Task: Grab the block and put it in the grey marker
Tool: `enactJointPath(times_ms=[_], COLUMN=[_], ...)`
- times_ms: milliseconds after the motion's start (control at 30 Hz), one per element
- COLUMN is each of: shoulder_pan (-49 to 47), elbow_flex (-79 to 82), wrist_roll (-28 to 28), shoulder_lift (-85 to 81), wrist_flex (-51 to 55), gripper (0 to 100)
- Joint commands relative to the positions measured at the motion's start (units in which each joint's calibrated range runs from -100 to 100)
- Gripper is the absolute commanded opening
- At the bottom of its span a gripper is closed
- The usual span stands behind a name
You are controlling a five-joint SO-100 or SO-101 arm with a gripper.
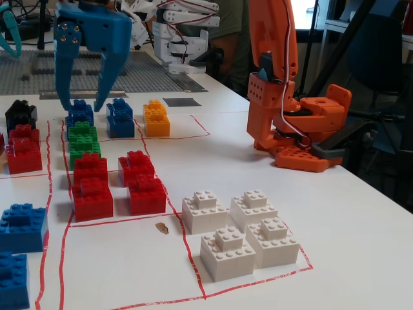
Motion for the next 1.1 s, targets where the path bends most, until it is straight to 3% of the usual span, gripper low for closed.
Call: enactJointPath(times_ms=[0, 433, 900, 1067], shoulder_pan=[2.36, 2.69, 1.78, 1.86], elbow_flex=[-2.46, 3.72, -4.55, -5.73], wrist_roll=[0.78, 2.49, 0.78, 0.63], shoulder_lift=[-5.49, -2.04, 7.98, 7.37], wrist_flex=[0.14, -2.07, -3.53, -3.29], gripper=[20, 24, 21, 25])
